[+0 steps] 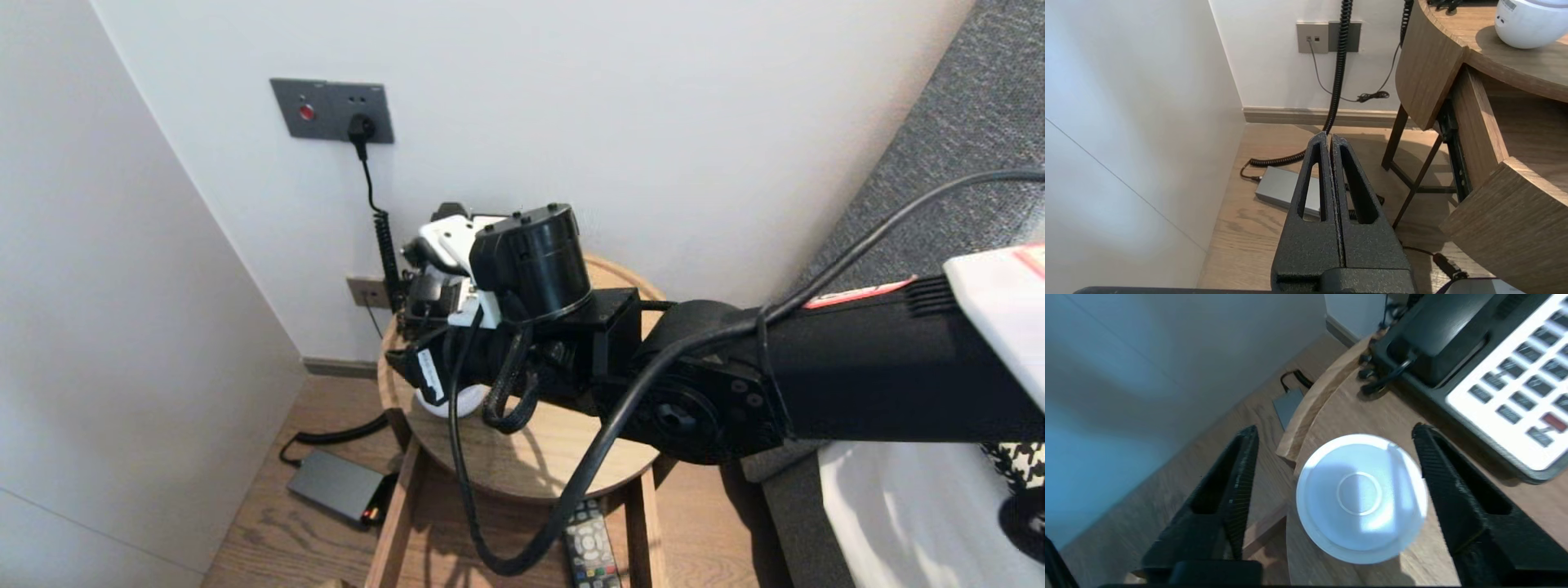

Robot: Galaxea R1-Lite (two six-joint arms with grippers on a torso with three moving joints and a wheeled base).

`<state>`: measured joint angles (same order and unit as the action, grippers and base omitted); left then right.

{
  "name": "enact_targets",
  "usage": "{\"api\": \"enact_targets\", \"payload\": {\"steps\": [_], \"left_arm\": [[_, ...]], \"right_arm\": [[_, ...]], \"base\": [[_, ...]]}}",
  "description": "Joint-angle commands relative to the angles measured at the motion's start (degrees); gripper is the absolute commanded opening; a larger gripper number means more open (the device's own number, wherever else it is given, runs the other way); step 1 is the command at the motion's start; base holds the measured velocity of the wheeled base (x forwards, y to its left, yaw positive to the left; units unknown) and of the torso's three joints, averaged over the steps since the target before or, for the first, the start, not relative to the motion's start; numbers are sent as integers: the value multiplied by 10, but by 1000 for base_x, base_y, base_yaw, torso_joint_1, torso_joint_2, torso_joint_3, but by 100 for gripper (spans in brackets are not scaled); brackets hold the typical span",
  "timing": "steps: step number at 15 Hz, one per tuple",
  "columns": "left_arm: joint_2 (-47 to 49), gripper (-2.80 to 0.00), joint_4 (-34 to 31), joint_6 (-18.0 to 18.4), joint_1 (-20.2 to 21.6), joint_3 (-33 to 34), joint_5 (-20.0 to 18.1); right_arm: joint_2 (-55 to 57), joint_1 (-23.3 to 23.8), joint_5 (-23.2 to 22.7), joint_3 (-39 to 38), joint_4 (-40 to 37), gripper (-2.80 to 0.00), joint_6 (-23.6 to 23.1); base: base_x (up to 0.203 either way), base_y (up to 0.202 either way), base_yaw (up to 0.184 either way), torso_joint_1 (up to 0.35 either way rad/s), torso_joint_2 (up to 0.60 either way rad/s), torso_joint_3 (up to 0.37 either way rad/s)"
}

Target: Put the remote controls on the table in the drawer one by one

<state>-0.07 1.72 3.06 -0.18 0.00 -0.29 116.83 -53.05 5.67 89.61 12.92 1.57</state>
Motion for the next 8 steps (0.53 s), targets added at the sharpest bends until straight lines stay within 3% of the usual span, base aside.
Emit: {"api": "enact_targets", "payload": {"steps": [1, 8], "left_arm": [[0, -280, 0, 0, 0, 7, 0], [0, -280, 0, 0, 0, 7, 0]], "right_arm": [[22, 0, 1, 0, 1, 0, -1], [29, 1, 2, -6, -2, 0, -5]], "base": [[0, 0, 0, 0, 0, 0], [0, 0, 0, 0, 0, 0]]}}
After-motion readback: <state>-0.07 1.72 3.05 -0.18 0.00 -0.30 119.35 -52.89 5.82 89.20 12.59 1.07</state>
